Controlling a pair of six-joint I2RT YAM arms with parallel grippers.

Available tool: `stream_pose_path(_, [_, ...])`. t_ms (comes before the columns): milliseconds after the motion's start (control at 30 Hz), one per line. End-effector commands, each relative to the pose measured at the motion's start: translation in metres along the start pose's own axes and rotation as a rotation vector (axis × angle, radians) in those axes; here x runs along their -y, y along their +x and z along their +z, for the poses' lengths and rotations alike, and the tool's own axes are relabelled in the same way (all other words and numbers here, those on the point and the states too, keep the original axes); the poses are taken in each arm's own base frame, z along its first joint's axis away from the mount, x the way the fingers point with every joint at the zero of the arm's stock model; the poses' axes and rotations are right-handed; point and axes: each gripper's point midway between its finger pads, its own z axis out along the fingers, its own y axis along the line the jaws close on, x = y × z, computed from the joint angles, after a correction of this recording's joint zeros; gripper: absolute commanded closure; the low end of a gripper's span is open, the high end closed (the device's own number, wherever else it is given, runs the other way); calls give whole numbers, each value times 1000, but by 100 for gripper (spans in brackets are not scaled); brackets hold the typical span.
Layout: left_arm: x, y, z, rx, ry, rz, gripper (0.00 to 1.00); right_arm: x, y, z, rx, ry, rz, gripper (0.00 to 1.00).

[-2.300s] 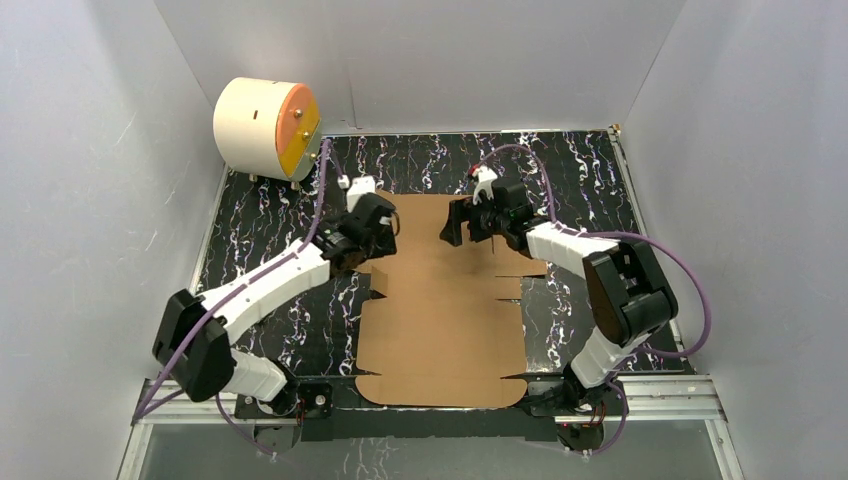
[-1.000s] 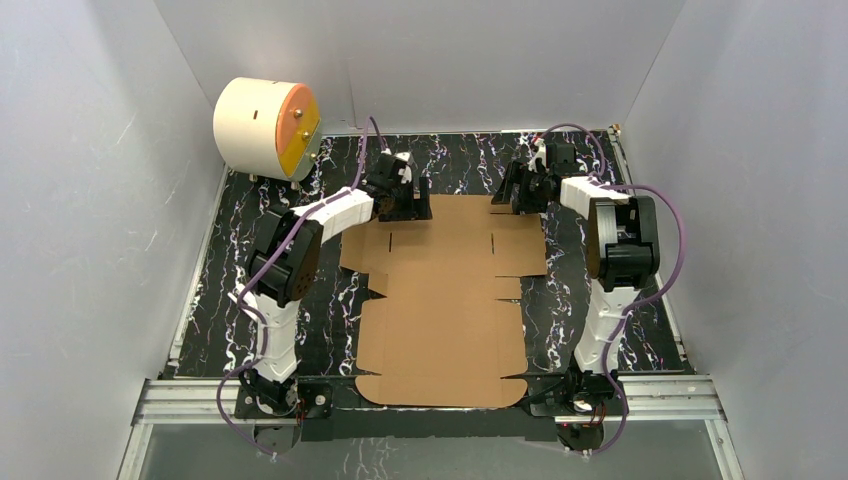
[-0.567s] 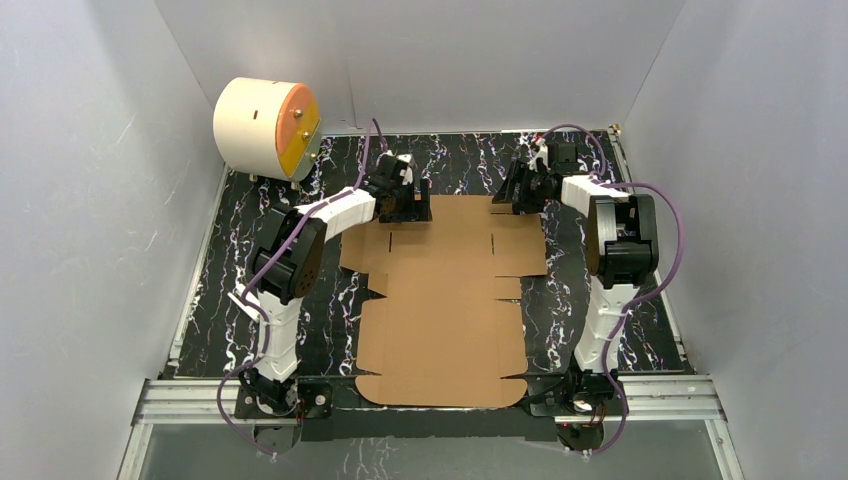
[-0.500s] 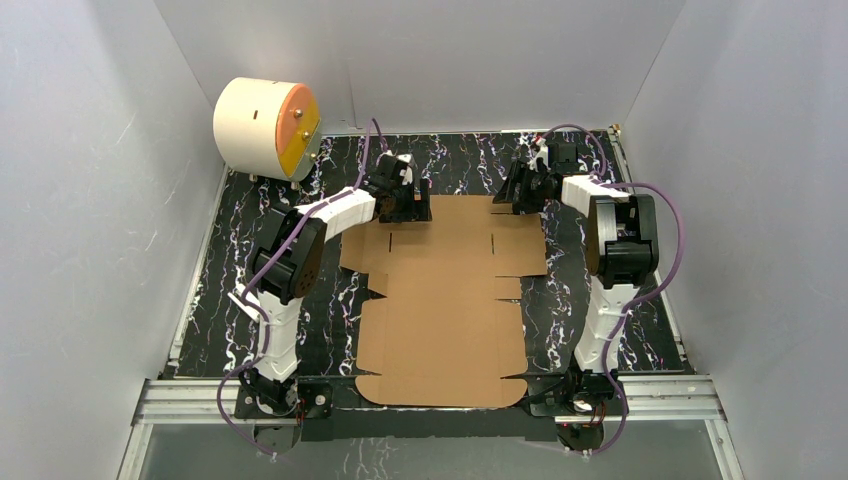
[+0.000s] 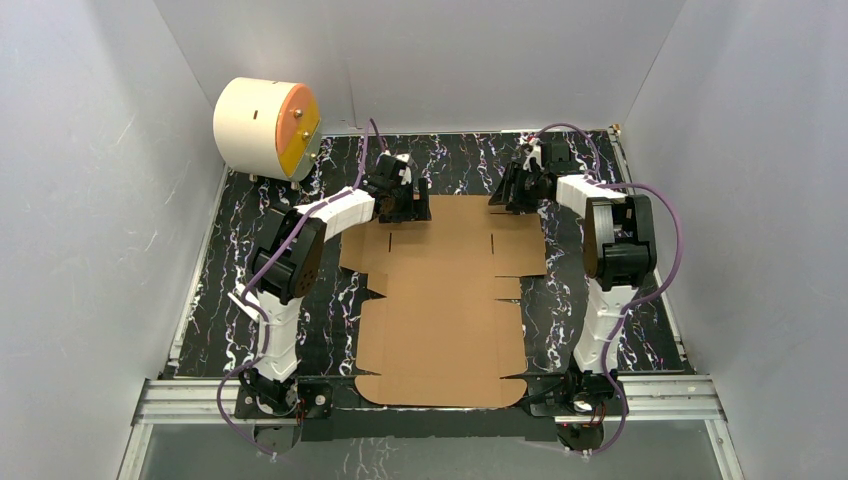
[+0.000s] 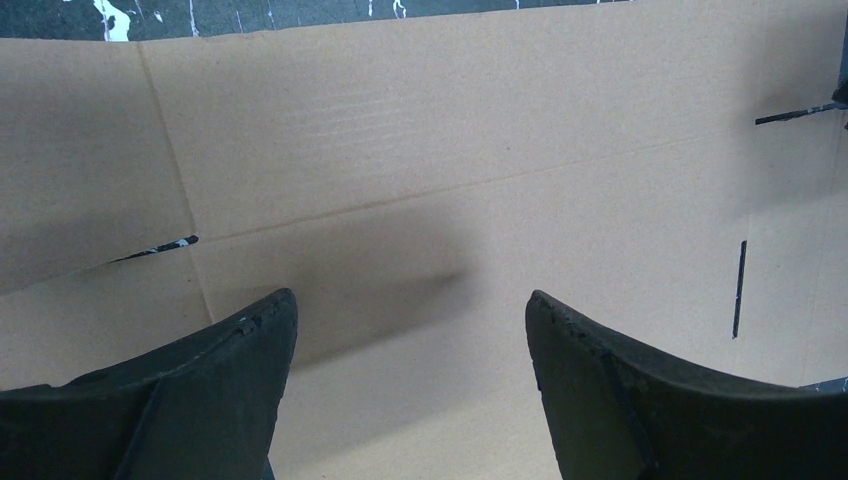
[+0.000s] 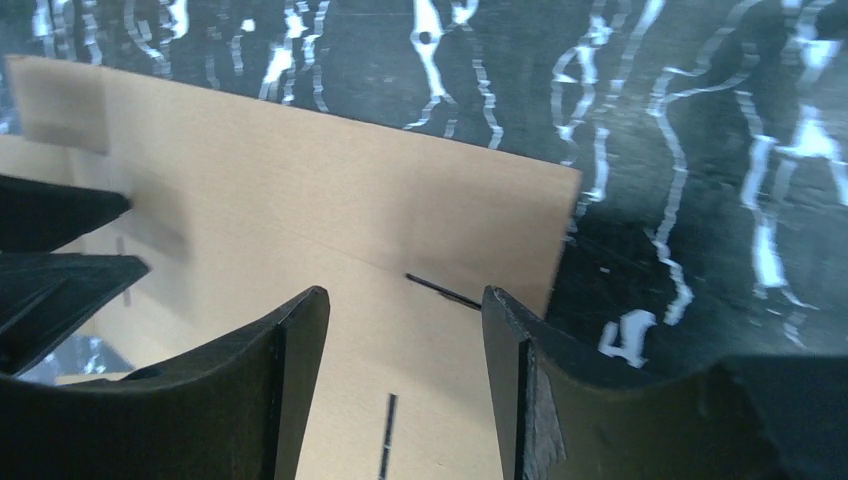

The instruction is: Fold the paper box

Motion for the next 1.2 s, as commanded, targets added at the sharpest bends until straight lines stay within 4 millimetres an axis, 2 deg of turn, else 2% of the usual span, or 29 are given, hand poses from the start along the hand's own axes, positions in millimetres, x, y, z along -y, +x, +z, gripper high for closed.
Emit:
stream_pose_path(0, [-14,18,0,-48,-39,-16,19,6,-42,-27,124,141,-72,33])
stream_pose_path(200, [-14,20,1,-53,-42,-17,19,10,-42,-18,98,185,-108,28])
stream_pose_path(733, [-14,21,1,-58,-40,-24,19,20,-22,4,21,301,-131,26])
stream_pose_path(900, [-15,22,0,-60,-45,-24,19,14,-14,9,-4,289,-138,26])
stream_pose_path(1167, [-12,22,-1,-60,-32,-33,19,-15,-16,10,1,147,-130,26])
